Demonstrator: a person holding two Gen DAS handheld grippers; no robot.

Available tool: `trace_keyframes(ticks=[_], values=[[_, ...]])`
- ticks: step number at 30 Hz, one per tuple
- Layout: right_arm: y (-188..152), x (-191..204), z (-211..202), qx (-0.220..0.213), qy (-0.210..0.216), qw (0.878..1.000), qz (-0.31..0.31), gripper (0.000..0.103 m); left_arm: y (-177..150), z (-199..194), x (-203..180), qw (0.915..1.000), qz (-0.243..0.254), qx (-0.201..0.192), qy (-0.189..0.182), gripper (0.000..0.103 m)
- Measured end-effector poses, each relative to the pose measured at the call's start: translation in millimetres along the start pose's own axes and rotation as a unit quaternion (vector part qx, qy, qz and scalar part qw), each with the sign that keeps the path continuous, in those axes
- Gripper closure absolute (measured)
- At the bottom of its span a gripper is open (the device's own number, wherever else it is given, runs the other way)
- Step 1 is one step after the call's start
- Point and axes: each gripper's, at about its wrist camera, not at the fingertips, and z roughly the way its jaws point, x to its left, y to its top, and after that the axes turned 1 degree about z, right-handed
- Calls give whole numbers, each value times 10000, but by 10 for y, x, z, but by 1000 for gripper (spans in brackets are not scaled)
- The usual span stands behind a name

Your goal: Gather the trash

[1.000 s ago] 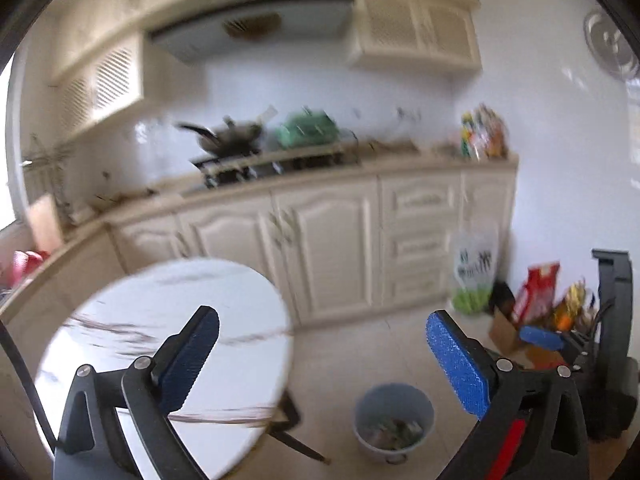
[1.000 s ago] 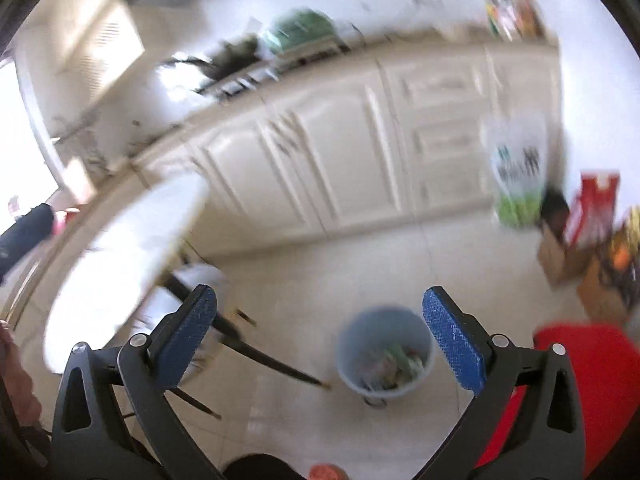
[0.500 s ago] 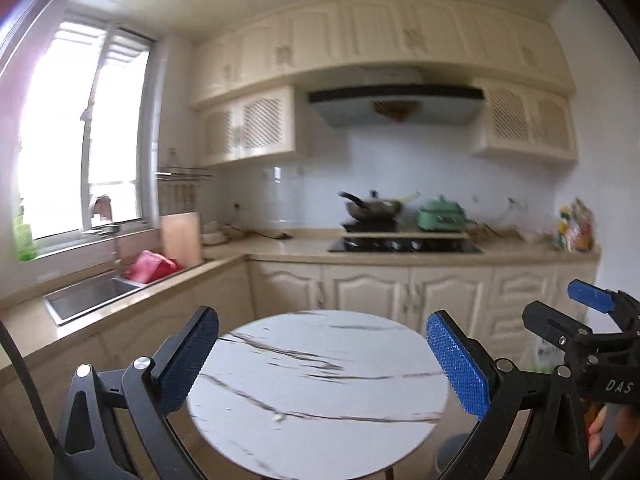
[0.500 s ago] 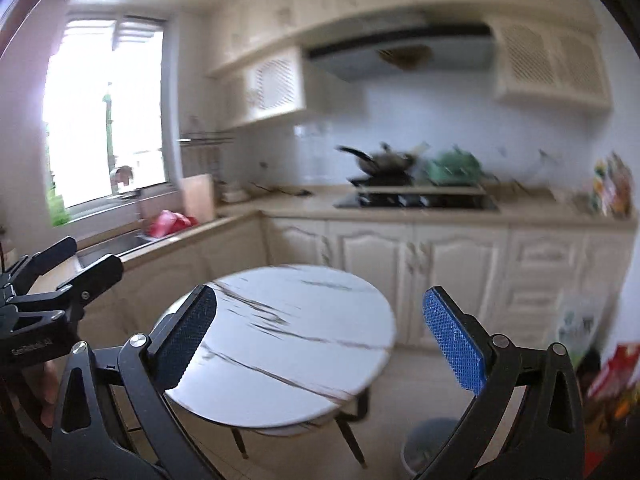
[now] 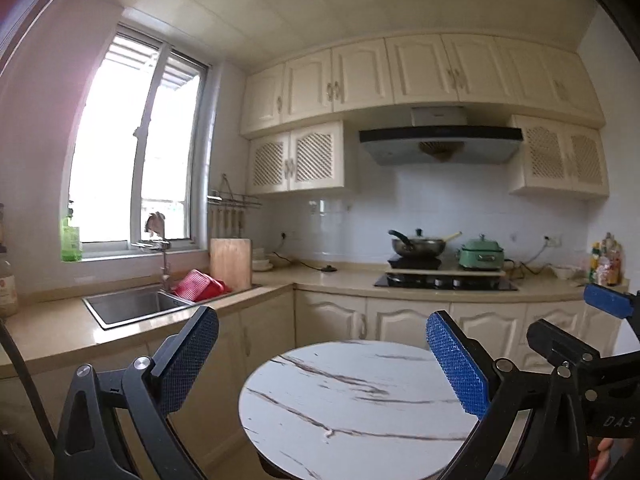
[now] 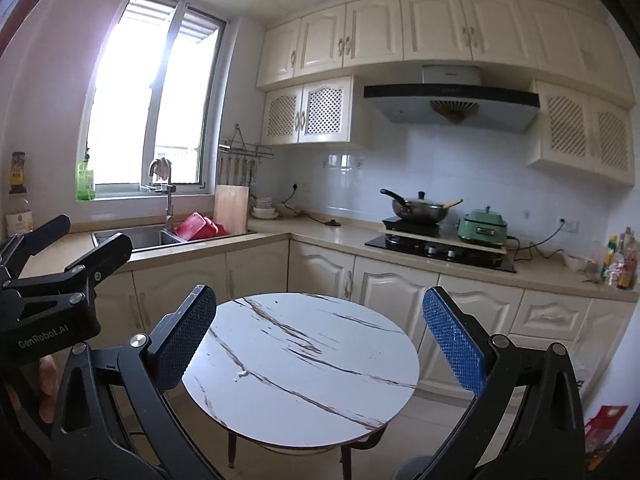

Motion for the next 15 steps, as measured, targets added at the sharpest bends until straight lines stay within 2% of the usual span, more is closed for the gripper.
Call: trace_keyframes(ticks=[6, 15], values=[[-31, -45, -135, -83, -42, 9999, 67, 0, -31, -182, -88, 9999, 112, 30, -24, 1], [-71, -107, -189, -76, -64, 9998, 156, 0, 246, 122, 13, 9998, 182, -4, -55, 1]])
